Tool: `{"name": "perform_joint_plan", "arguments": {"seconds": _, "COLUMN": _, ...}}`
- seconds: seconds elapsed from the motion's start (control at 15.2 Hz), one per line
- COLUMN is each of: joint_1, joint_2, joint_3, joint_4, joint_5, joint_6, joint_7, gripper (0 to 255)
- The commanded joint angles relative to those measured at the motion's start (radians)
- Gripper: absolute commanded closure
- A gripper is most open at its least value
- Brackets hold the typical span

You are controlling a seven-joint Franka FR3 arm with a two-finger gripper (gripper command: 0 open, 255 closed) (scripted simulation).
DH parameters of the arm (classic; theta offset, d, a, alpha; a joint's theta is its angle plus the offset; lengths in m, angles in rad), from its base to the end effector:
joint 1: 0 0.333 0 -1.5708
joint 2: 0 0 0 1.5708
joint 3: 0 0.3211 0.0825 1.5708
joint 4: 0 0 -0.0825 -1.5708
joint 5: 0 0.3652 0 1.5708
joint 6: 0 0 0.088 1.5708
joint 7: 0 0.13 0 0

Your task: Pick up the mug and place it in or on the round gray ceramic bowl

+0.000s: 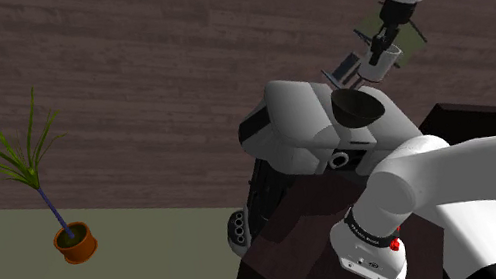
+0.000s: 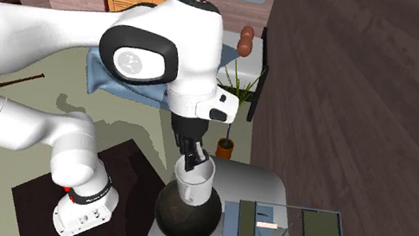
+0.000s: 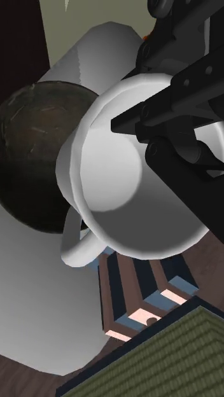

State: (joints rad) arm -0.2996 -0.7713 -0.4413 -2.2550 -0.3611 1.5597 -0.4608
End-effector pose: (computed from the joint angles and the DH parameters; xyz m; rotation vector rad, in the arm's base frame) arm 0.1720 -0.2790 0.5792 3.0668 -0.2732 -0.0154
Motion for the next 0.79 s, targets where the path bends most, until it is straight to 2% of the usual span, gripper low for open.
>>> {"name": "perform_joint_plan", "arguments": {"seconds": 0.0, "joint_1": -0.013, "joint_2": -0.032, "joint_3": -0.002, "joint_4": -0.022, "joint_5": -0.012, "joint_6": -0.008, "joint_7": -0.01, "gripper": 255}}
{"name": "perform_joint_plan", "arguments": {"seconds": 0.73, "joint_1": -0.03, "joint_2": -0.063, "joint_3": -0.04, "joint_4": -0.183, "joint_5": -0.049, "joint_6": 0.122, "joint_7": 0.009, "gripper": 255}}
